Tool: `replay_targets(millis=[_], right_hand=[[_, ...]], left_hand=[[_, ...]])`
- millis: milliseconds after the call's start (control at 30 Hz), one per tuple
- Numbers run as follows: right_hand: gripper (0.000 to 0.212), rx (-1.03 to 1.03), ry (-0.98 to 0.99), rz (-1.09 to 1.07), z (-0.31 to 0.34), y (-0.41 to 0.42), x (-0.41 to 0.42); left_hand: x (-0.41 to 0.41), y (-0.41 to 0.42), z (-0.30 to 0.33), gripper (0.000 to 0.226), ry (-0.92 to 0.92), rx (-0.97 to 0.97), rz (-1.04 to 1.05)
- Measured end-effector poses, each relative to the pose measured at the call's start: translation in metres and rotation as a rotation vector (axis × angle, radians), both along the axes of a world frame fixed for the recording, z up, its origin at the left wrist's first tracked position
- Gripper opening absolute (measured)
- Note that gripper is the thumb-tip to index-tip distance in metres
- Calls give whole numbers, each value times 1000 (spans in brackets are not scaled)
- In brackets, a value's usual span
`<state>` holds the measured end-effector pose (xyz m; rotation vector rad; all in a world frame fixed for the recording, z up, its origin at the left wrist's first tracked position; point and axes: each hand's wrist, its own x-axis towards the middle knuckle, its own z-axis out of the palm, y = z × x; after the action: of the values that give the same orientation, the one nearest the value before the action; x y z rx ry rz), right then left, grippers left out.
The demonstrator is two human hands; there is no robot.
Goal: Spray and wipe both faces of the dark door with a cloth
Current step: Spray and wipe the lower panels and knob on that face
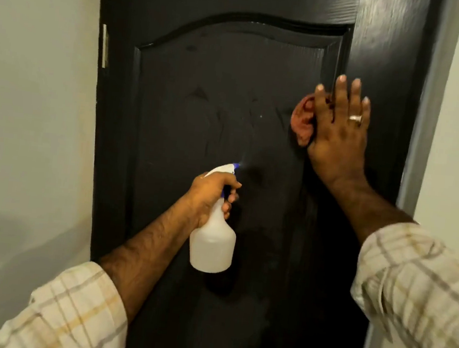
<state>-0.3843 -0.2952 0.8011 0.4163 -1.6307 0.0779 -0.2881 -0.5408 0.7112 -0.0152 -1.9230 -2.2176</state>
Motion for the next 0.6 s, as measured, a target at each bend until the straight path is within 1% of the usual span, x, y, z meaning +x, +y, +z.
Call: replay_targets(millis=[67, 100, 167, 233, 300, 333, 367, 400, 467, 600], right_hand=[[76, 1, 31, 26, 9, -15, 1], [73, 55, 47, 33, -3, -24, 0], [64, 217, 27, 33, -60, -41, -7], [62, 467, -56, 37, -141, -54, -12], [61, 798, -139, 26, -211, -64, -14], [62, 947, -188, -4, -231, -67, -15], [63, 1038, -230, -33, -235, -70, -17], [65, 1050, -248, -35, -222, -73, -19], [66, 909, -188, -4, -156, -82, -27], [68, 345, 11, -23, 42, -85, -31]], left_hand=[[4, -12, 12, 11, 39, -21, 12], [6, -19, 15, 12, 53, -24, 11], [10, -29, 16, 16, 56, -12, 17], [11, -39, 14, 15, 65, 14, 31], [8, -49, 13, 15, 66, 24, 37], [8, -53, 12, 16, 61, 21, 40], [6, -57, 13, 16, 57, 16, 46], [5, -60, 14, 17, 51, 12, 52], [3, -66, 22, 18, 48, 8, 59], [-3, -75, 49, 17, 75, -5, 82]])
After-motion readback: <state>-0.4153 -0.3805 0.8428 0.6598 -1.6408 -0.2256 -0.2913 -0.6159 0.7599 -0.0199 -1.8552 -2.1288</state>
